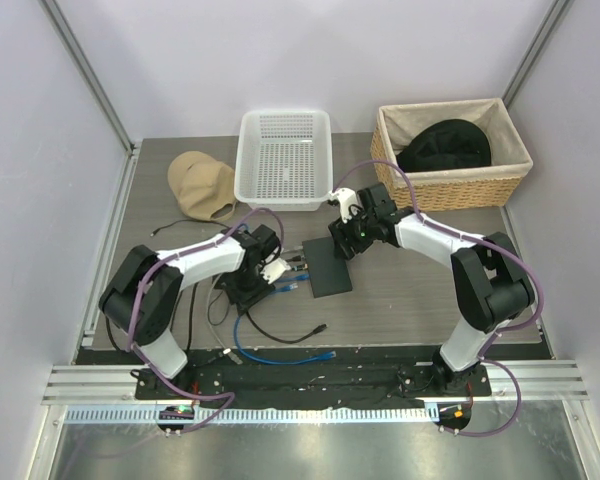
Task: Pull the plug from the switch port
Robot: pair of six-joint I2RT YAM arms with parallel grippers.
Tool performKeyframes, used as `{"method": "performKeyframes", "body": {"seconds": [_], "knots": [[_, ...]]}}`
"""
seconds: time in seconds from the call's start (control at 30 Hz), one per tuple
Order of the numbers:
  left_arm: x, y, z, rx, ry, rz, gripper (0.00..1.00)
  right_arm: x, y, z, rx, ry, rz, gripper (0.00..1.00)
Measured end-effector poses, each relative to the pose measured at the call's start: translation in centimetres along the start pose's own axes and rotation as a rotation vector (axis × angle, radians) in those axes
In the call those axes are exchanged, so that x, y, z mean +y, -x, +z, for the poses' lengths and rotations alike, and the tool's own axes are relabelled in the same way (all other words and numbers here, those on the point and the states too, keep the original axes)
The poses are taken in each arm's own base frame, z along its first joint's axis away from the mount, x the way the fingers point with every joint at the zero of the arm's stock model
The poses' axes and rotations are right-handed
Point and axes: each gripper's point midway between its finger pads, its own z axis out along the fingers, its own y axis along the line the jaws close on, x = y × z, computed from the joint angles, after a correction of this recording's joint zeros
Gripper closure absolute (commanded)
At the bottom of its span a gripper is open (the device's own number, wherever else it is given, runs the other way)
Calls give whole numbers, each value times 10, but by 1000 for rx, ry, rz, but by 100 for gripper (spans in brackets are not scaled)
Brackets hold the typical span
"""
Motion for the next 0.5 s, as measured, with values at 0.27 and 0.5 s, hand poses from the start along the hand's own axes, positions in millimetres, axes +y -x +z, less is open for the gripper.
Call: {"method": "performKeyframes", "body": {"seconds": [0.27,0.5], "knots": [[-8,3,0,11,44,77,58,-2,2,-1,-4,-9,-14,40],[-10,-2,6,28,40,82,81,-3,2,0,-3,-10,-24,40]]}}
